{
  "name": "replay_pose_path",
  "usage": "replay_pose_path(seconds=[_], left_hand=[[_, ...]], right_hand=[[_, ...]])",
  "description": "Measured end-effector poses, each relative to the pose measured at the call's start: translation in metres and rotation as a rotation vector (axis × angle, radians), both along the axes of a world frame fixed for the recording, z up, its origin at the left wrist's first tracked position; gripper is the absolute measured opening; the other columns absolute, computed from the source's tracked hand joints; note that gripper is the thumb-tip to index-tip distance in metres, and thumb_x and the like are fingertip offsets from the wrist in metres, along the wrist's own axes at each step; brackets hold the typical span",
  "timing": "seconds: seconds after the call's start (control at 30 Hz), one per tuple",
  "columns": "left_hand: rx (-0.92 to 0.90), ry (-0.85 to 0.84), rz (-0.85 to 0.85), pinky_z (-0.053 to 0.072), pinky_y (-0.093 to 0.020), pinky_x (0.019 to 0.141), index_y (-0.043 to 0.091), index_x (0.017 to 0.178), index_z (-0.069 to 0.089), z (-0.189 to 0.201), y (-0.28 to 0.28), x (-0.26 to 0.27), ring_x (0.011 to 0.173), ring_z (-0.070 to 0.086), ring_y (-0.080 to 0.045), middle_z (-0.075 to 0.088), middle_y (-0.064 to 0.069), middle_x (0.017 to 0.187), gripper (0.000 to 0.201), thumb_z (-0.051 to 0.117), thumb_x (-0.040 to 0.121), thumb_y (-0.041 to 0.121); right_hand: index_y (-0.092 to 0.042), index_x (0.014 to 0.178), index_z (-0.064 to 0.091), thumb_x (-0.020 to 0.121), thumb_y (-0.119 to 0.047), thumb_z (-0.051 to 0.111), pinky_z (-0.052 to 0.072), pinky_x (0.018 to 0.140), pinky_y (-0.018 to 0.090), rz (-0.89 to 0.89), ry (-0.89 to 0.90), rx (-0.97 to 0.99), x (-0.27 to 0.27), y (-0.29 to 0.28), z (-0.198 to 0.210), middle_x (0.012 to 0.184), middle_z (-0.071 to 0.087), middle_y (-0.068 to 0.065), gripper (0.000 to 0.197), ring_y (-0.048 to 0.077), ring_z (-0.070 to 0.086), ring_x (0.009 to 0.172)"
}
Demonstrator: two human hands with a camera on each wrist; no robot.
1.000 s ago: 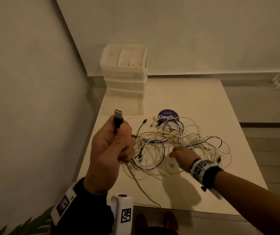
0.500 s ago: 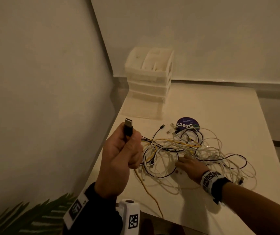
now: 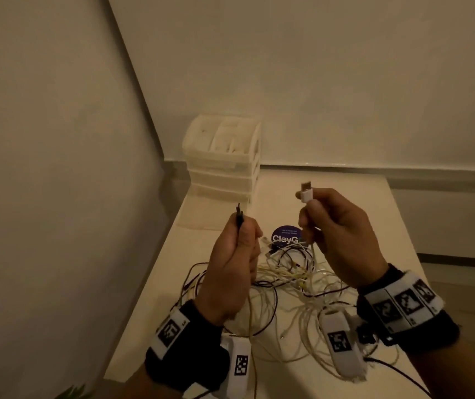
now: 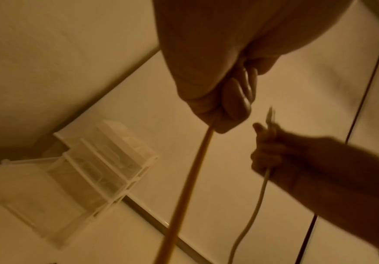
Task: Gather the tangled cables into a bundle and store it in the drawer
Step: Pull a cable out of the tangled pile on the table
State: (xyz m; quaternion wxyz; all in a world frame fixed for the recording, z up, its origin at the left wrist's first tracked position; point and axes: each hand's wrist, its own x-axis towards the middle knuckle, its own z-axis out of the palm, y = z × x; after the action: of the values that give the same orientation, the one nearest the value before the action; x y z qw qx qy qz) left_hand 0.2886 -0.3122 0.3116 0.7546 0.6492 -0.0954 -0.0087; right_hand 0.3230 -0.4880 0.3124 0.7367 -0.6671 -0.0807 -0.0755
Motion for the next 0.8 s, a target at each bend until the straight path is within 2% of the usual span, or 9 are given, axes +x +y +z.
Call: replay_pose_path(seconds=[0.07, 0.13, 0.2, 0.23, 0.3, 0.5, 0.63, 0.73, 0.8], left_hand=[[0.033, -0.058, -0.007, 0.026, -0.02, 0.042, 0.009, 0.1, 0.051, -0.002, -0.008, 0.005, 0.045, 0.026, -0.006, 0.034, 0.011, 0.057, 0.032, 0.041, 0.101, 0.04], [0.112, -0.136, -0.013, 0.038, -0.025, 0.048, 0.02, 0.105, 0.056, -0.004, -0.015, 0.008, 0.05, 0.044, -0.009, 0.049, 0.01, 0.063, 0.027, 0.048, 0.095, 0.043], [0.175, -0.152, 0.0, 0.053, -0.044, 0.06, 0.025, 0.107, 0.06, -0.006, -0.02, 0.009, 0.071, 0.064, -0.021, 0.065, -0.004, 0.081, 0.026, 0.052, 0.093, 0.045], [0.195, -0.15, 0.016, 0.055, -0.049, 0.067, 0.024, 0.107, 0.061, -0.007, -0.021, 0.009, 0.079, 0.067, -0.026, 0.067, -0.01, 0.088, 0.027, 0.052, 0.093, 0.045], [0.241, -0.165, 0.073, 0.055, -0.048, 0.065, 0.022, 0.099, 0.062, -0.01, -0.021, 0.01, 0.076, 0.063, -0.027, 0.062, -0.014, 0.087, 0.026, 0.05, 0.094, 0.044], [0.317, -0.244, 0.137, 0.053, -0.038, 0.06, 0.019, 0.094, 0.062, -0.016, -0.02, 0.007, 0.073, 0.06, -0.02, 0.055, -0.003, 0.091, 0.024, 0.046, 0.097, 0.035], [0.222, -0.185, 0.337, 0.042, -0.019, 0.057, 0.006, 0.087, 0.06, -0.006, 0.0, 0.021, 0.061, 0.052, -0.006, 0.061, 0.006, 0.073, 0.04, 0.034, 0.102, 0.033], [0.129, -0.181, 0.338, 0.054, -0.033, 0.061, -0.002, 0.08, 0.054, 0.009, 0.02, 0.027, 0.06, 0.062, -0.023, 0.062, -0.008, 0.068, 0.049, 0.029, 0.103, 0.034], [0.028, -0.165, 0.267, 0.055, -0.041, 0.053, 0.001, 0.078, 0.048, 0.021, 0.027, 0.024, 0.05, 0.057, -0.025, 0.053, -0.006, 0.06, 0.046, 0.031, 0.1, 0.038]], right_hand=[[-0.003, 0.096, 0.059, 0.093, -0.015, 0.053, 0.04, 0.049, 0.024, 0.047, 0.021, 0.047, -0.011, 0.012, 0.01, 0.066, 0.061, 0.008, 0.014, 0.024, 0.045, 0.055], [0.001, 0.089, 0.055, 0.09, -0.016, 0.056, 0.041, 0.053, 0.035, 0.088, 0.074, 0.119, -0.023, 0.027, 0.009, 0.066, 0.059, 0.021, 0.017, 0.027, 0.046, 0.057], [0.008, 0.089, 0.052, 0.087, -0.018, 0.06, 0.044, 0.057, 0.04, 0.067, 0.118, 0.171, -0.031, 0.038, 0.004, 0.075, 0.057, 0.035, 0.028, 0.03, 0.049, 0.061], [0.01, 0.088, 0.051, 0.088, -0.019, 0.061, 0.045, 0.055, 0.036, 0.04, 0.125, 0.157, -0.033, 0.041, 0.002, 0.074, 0.059, 0.034, 0.03, 0.027, 0.049, 0.059], [0.009, 0.086, 0.05, 0.091, -0.02, 0.059, 0.042, 0.048, 0.028, 0.008, 0.114, 0.103, -0.034, 0.043, -0.003, 0.068, 0.06, 0.022, 0.031, 0.021, 0.046, 0.052], [0.005, 0.09, 0.05, 0.09, -0.022, 0.057, 0.049, 0.05, 0.032, 0.015, 0.077, 0.023, -0.042, 0.045, -0.017, 0.068, 0.064, 0.016, 0.028, 0.024, 0.056, 0.053], [-0.004, 0.086, 0.052, 0.095, -0.018, 0.054, 0.048, 0.053, 0.031, 0.103, 0.067, -0.18, -0.052, 0.04, -0.049, 0.065, 0.063, 0.008, 0.016, 0.018, 0.055, 0.054], [-0.019, 0.082, 0.063, 0.097, -0.029, 0.051, 0.045, 0.056, 0.021, 0.145, 0.052, -0.38, -0.057, 0.035, -0.08, 0.063, 0.061, -0.002, 0.022, 0.007, 0.054, 0.055], [-0.026, 0.08, 0.068, 0.095, -0.037, 0.049, 0.042, 0.058, 0.016, 0.124, 0.052, -0.46, -0.059, 0.03, -0.098, 0.061, 0.057, -0.008, 0.026, 0.006, 0.054, 0.057]])
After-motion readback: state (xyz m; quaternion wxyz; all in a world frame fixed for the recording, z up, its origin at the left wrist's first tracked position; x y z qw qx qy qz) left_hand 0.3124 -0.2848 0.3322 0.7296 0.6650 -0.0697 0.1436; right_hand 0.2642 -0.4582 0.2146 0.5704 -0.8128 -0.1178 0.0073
